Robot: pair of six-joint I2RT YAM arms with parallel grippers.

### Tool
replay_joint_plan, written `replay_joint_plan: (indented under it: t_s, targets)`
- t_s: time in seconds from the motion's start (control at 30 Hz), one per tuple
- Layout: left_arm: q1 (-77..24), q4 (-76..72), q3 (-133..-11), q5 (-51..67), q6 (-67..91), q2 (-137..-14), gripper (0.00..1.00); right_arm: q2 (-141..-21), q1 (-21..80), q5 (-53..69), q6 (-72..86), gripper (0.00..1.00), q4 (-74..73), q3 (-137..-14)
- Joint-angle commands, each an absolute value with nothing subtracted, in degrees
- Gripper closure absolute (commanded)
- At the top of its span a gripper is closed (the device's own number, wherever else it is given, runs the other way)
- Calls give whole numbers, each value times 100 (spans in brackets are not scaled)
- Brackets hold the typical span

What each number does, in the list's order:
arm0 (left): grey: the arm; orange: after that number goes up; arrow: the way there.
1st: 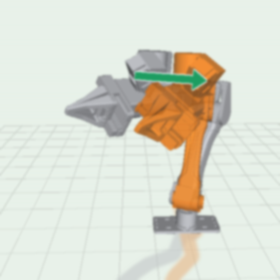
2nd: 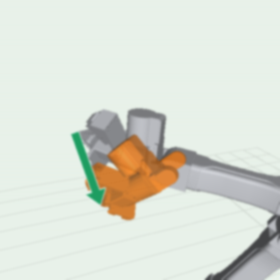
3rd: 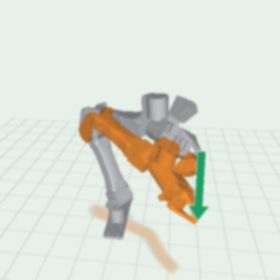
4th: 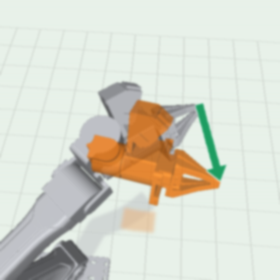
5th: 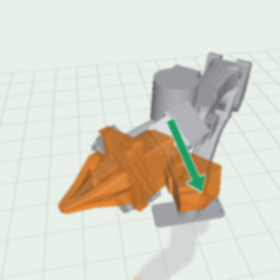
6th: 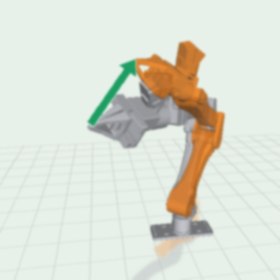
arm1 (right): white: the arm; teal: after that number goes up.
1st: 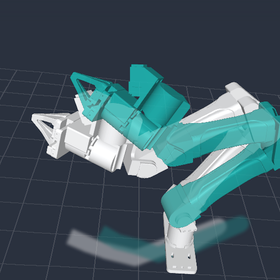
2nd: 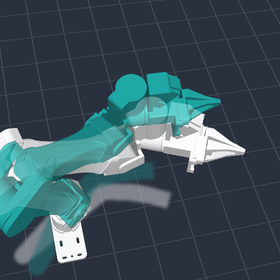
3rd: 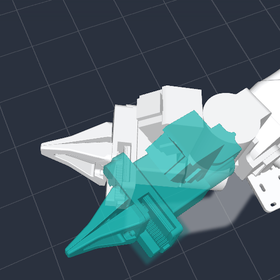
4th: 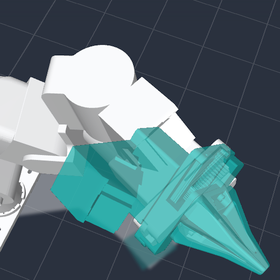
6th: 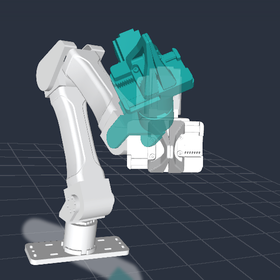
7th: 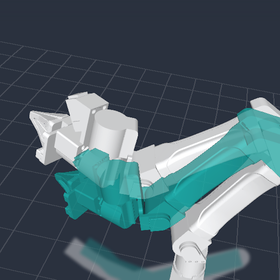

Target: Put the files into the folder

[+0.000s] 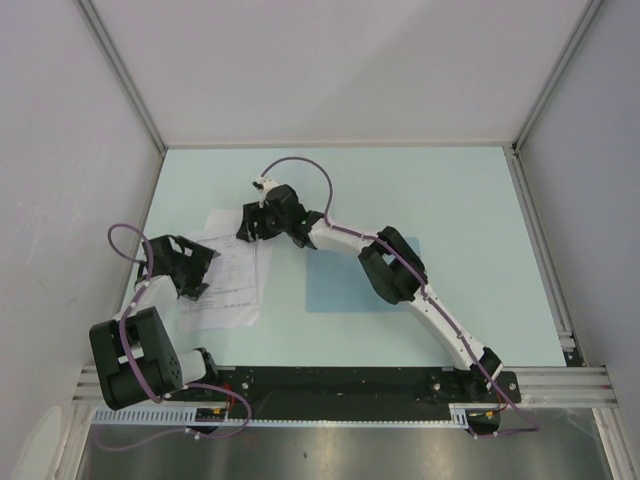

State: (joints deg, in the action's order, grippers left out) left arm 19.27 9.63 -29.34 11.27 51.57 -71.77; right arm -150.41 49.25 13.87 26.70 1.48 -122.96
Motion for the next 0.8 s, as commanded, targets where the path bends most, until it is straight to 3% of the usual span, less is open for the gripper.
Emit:
replay_joint_plan:
  t_s: [0.0, 0.37, 0.53, 0.77]
  targets:
    - [1960, 879, -2751, 1151, 5247, -7330, 1, -14862, 5010, 2222, 3085, 32, 377, -12138]
    - [1960, 888, -2751, 1222, 5133, -7321, 0, -14547, 4834, 2637, 4173, 20, 1132, -11043]
    - [1969, 782, -2689, 1345, 5168, -7383, 1, -14362, 4878, 3172, 5701, 20, 2082, -10574]
    - [1960, 782, -2663, 1433, 5089, -7365, 0, -14194, 5001, 3278, 6662, 20, 3029, -10011]
